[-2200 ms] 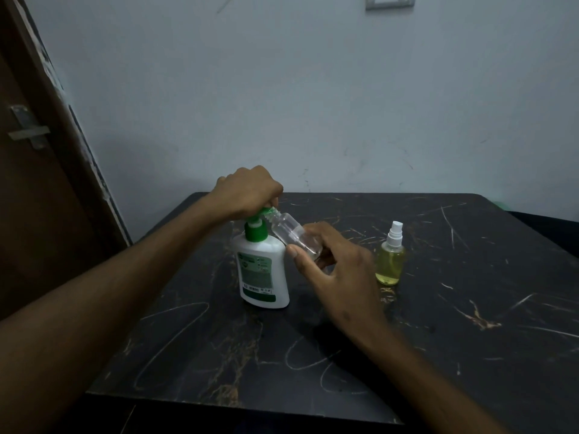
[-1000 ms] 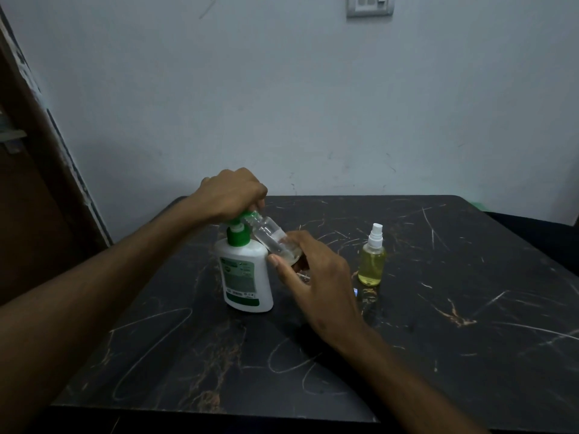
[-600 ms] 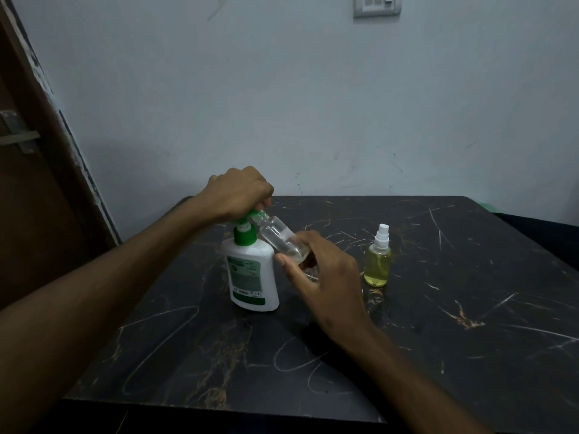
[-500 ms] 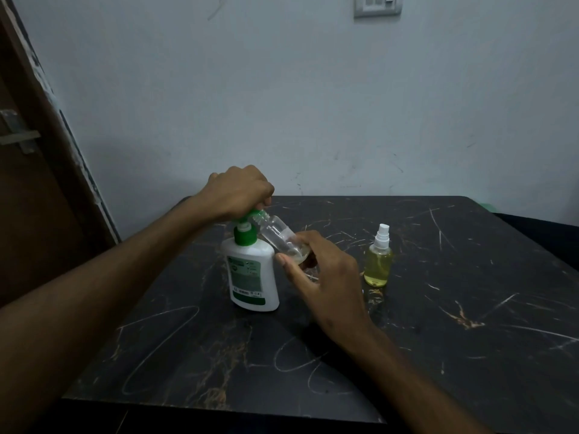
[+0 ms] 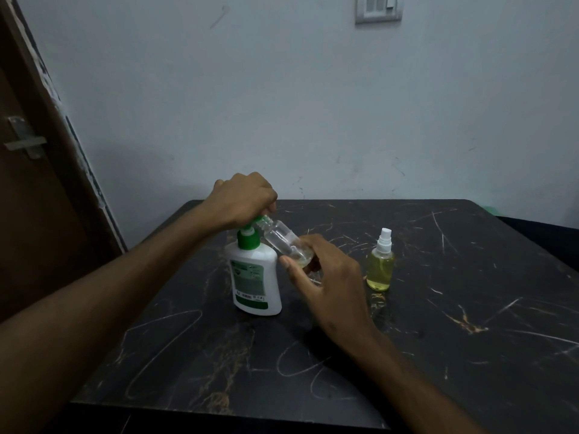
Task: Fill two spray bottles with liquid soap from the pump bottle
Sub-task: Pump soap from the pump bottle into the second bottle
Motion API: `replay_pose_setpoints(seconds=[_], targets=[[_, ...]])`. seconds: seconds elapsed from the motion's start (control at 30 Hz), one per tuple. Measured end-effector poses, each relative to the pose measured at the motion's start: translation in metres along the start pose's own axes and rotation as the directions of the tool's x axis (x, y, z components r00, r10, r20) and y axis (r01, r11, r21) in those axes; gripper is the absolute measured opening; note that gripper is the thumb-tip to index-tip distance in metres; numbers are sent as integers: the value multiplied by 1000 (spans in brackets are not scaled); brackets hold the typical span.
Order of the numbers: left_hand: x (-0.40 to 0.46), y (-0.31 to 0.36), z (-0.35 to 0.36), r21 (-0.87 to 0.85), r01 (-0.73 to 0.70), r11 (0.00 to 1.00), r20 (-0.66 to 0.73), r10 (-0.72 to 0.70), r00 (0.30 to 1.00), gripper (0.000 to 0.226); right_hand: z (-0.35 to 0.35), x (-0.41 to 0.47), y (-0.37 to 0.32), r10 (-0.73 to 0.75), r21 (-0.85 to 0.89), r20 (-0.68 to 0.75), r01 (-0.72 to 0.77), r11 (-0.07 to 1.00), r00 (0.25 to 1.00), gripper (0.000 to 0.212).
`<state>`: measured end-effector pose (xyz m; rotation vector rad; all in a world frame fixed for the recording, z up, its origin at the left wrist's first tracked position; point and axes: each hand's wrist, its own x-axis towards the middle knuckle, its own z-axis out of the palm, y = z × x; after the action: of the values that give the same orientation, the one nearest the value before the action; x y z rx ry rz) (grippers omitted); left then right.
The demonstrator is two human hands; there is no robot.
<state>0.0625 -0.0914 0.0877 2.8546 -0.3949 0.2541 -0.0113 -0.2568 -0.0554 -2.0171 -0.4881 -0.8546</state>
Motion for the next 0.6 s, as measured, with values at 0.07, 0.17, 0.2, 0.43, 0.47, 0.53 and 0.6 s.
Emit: replay_pose_setpoints(seconds=[0.07, 0.17, 0.2, 0.43, 0.47, 0.53, 0.6], targets=[[-2, 1, -3, -1, 1, 1000, -6, -1, 1000, 34, -1, 0, -1, 1, -2, 1, -1, 1000, 1000, 26], [-3, 2, -8, -6, 4, 1000, -23, -4, 1000, 41, -2, 0, -2, -1, 2, -3, 1, 1000, 1000, 25], [-2, 2, -7, 3, 1, 1000, -22, -1, 1000, 37, -2, 0, -2, 0, 4, -3, 0, 1000, 1000, 26], [-4, 2, -5, -58, 28, 998, 5, -28, 1000, 36, -1, -1, -1, -5, 3, -3, 5, 1000, 1000, 24], [-5, 2, -7, -52, 22, 998, 1, -22, 1000, 37, -2, -1, -1, -4, 4, -2, 4, 1000, 1000, 24], [-4, 1, -9, 5, 2, 1000, -15, -2, 1000, 32, -2, -1, -1, 0, 2, 0, 0, 1000, 1000, 26], [-1, 0, -6, -2, 3, 1000, -17, -3, 1000, 28, -2, 0, -1, 1, -5, 0, -1, 1000, 1000, 26]])
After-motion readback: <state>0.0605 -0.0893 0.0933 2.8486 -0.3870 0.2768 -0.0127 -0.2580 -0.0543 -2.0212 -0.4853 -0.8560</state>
